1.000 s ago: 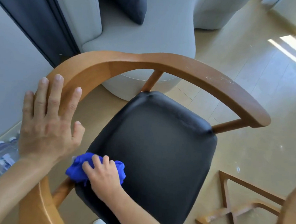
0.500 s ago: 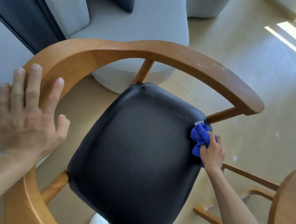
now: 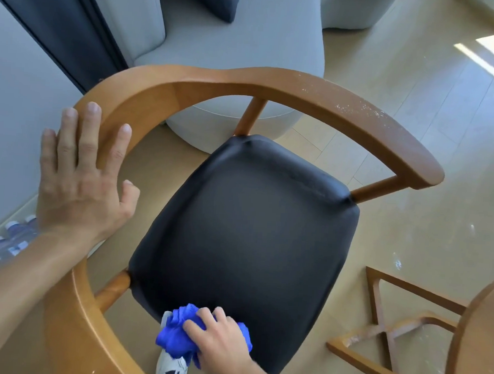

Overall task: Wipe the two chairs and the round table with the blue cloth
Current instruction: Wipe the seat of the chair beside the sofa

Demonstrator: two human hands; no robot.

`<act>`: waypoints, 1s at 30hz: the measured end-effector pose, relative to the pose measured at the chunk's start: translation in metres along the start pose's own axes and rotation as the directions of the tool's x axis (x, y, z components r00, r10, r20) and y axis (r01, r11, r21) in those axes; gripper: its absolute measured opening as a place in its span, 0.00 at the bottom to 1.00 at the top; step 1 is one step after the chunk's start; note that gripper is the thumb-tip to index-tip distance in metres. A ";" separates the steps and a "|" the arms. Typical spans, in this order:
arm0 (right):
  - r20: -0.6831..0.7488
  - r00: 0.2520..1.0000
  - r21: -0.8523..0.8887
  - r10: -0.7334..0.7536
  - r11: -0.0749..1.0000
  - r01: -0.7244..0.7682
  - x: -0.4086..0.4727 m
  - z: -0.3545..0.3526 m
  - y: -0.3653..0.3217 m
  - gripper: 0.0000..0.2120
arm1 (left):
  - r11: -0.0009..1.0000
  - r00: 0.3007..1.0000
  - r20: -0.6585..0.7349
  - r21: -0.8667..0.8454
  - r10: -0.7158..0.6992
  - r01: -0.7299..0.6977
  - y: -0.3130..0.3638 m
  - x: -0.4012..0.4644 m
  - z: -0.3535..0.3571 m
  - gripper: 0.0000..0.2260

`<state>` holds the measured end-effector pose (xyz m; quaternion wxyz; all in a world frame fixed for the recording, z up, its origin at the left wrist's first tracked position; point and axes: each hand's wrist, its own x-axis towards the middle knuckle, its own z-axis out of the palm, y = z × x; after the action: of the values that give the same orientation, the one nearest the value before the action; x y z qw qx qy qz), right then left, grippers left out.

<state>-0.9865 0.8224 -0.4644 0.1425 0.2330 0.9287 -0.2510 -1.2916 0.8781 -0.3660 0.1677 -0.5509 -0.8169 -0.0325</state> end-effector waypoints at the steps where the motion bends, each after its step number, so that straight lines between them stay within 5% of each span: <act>1: 0.026 0.996 -0.101 -0.090 0.991 0.092 0.003 -0.010 0.013 0.17 | 1.000 1.000 0.018 0.005 -0.004 0.004 0.001 0.000 -0.002 0.33; 3: -0.025 0.990 -0.190 -0.142 0.973 0.134 0.014 -0.036 0.050 0.16 | 1.000 0.999 0.045 0.012 -0.019 0.019 0.001 0.000 -0.006 0.33; 6: -0.282 0.951 -0.123 0.125 0.979 -0.165 0.043 -0.079 0.117 0.18 | 0.999 0.998 0.062 0.030 -0.027 0.025 0.002 0.000 -0.008 0.33; 9: -0.433 0.695 0.045 0.574 0.784 -0.620 0.064 -0.120 0.196 0.19 | 0.999 0.997 0.077 0.047 -0.027 0.024 0.003 0.001 -0.008 0.32; 11: -0.409 0.451 0.282 0.793 0.580 -0.764 0.068 -0.139 0.229 0.17 | 0.998 0.996 0.078 0.054 -0.032 0.028 0.003 0.000 -0.009 0.32; 12: -0.384 0.404 0.341 0.830 0.535 -0.773 0.070 -0.140 0.231 0.16 | 0.998 0.996 0.077 0.055 -0.034 0.030 0.004 0.000 -0.009 0.32; 18: -0.380 0.684 0.163 0.623 0.773 -0.613 0.068 -0.083 0.122 0.19 | 0.997 0.993 0.101 0.060 -0.054 0.048 0.006 0.002 -0.013 0.32; 23: -0.247 0.949 0.033 0.198 0.980 -0.196 0.044 -0.028 0.013 0.18 | 0.996 0.988 0.137 0.066 -0.070 0.061 0.008 0.003 -0.017 0.33; 30: -0.010 0.985 -0.142 -0.175 0.975 0.172 0.033 -0.018 0.009 0.17 | 0.996 0.988 0.135 0.065 -0.072 0.063 0.007 0.002 -0.016 0.33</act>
<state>-1.0127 0.8509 -0.4658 0.1258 0.1433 0.9623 -0.1939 -1.2824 0.8787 -0.3516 0.1267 -0.5186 -0.8453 0.0245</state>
